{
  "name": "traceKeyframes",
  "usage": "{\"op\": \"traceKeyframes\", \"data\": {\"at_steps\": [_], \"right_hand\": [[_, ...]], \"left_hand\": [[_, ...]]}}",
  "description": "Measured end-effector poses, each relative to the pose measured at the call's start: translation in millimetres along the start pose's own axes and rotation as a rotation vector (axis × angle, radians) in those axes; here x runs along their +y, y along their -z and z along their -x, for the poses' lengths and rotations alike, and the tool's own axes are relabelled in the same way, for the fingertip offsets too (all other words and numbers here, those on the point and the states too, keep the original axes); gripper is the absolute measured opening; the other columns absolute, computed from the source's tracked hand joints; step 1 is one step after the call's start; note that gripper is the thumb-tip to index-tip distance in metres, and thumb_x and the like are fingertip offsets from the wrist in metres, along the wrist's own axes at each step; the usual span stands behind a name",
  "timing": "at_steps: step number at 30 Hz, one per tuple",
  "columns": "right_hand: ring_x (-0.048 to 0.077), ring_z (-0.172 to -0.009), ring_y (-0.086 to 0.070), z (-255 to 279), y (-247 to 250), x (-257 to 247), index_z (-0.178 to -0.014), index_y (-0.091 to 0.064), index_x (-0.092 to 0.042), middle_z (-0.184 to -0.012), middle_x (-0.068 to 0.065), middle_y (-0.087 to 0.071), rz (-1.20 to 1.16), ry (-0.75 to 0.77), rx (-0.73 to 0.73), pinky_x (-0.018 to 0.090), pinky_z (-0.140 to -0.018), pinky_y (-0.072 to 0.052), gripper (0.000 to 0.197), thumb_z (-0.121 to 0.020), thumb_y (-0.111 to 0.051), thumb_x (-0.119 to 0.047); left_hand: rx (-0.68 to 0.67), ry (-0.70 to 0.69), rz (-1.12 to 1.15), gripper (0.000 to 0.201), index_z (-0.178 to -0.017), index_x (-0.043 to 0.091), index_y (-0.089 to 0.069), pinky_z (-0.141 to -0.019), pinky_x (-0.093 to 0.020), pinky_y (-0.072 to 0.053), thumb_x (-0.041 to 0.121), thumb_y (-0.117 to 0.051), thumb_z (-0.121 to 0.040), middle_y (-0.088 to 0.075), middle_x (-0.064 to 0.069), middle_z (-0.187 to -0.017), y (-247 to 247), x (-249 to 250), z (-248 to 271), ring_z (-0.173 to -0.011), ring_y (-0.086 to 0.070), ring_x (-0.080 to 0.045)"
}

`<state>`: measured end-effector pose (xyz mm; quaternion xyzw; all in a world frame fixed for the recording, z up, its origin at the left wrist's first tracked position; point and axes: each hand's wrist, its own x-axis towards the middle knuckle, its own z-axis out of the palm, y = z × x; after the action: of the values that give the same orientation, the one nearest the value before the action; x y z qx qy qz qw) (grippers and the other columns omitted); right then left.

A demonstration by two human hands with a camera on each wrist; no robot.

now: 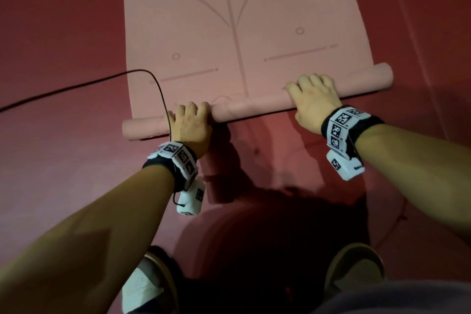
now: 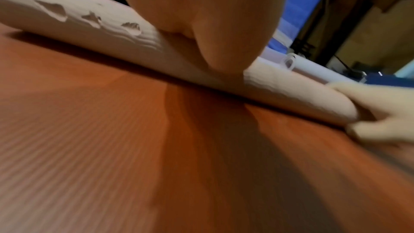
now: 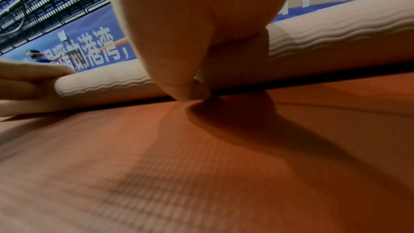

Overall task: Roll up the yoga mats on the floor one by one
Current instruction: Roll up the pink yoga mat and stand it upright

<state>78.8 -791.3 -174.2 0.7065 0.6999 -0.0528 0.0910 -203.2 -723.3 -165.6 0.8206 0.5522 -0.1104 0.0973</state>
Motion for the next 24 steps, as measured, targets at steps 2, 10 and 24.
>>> {"op": "traceKeyframes", "data": {"at_steps": [2, 10, 24], "right_hand": [[0.034, -0.104, -0.051, -4.3, 7.6, 2.5, -0.125, -0.050, -0.017, -0.110, 0.011, -0.055, 0.024, -0.004, -0.076, 0.045, -0.093, -0.037, 0.061, -0.067, -0.068, -0.014], [0.028, -0.108, -0.057, 1.9, 11.3, 15.0, -0.135, -0.045, -0.031, -0.116, 0.002, -0.062, 0.016, 0.023, -0.280, 0.041, -0.093, -0.040, 0.064, -0.075, -0.067, -0.032], [0.031, -0.113, -0.046, 13.0, 13.3, 28.7, -0.118, -0.052, -0.016, -0.118, 0.007, -0.048, -0.302, 0.078, -0.163, 0.044, -0.094, -0.036, 0.060, -0.066, -0.078, -0.031]], "left_hand": [[-0.052, -0.005, 0.008, 0.044, -0.132, 0.021, -0.047, -0.102, -0.053, -0.031, 0.026, -0.053, -0.089, -0.055, -0.009, -0.125, 7.2, -2.5, -6.4, -0.117, -0.045, -0.035], [-0.304, -0.070, 0.151, 0.050, -0.137, 0.026, -0.041, -0.097, -0.047, -0.030, 0.038, -0.043, -0.088, -0.058, -0.004, -0.130, 14.2, -6.3, 1.2, -0.119, -0.049, -0.030], [-0.187, -0.063, 0.390, 0.067, -0.124, 0.028, -0.069, -0.094, -0.047, -0.040, 0.051, -0.059, -0.062, -0.055, 0.005, -0.112, 13.9, -8.4, -1.1, -0.109, -0.046, -0.024]]}}
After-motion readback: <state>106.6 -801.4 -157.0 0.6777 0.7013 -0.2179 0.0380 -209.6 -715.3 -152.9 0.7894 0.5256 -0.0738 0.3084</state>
